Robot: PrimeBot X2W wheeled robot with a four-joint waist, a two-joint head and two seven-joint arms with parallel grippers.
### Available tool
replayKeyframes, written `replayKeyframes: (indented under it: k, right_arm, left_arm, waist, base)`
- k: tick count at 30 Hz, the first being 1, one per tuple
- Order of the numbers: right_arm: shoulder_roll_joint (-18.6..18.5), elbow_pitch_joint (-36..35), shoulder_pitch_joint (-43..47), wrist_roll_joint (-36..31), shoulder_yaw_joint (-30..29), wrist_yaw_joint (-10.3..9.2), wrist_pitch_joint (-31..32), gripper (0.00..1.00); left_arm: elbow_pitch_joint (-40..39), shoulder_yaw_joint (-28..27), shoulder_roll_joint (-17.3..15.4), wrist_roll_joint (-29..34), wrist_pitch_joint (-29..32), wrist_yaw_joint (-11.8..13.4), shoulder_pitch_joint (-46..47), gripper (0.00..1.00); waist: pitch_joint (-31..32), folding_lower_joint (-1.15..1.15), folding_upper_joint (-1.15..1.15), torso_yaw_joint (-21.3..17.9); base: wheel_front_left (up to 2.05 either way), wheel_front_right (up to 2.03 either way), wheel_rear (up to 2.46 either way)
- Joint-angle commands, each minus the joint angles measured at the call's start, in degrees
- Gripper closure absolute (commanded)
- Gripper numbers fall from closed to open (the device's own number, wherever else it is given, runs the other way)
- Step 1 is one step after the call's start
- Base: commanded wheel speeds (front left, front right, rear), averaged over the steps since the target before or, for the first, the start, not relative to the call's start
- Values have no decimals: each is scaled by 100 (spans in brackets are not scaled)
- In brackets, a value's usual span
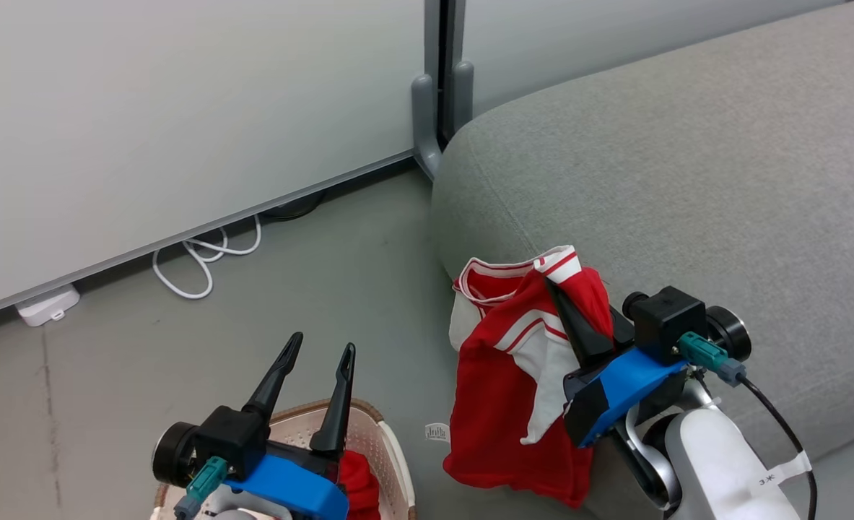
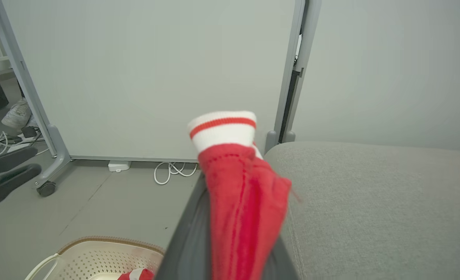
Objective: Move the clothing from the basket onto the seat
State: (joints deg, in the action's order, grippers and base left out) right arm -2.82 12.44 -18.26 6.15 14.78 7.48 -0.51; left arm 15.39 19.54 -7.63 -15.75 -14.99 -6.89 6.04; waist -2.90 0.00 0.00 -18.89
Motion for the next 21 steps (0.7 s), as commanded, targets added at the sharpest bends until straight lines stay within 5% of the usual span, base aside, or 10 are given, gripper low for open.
replayKeyframes:
  k: [1, 21]
  right_arm:
    - [-13, -48, 25, 31, -16, 3, -31, 100]
    - [-12, -29, 49, 118, -175, 3, -111, 100]
  left_arm:
    - [-16, -20, 1, 48, -29, -32, 88, 0]
    - [-40, -81, 17, 166, -29, -72, 108, 0]
  waist:
    - [-86, 0, 0, -223]
    - [-219, 0, 0, -504]
  base:
    - [0, 0, 0]
    - [0, 0, 0]
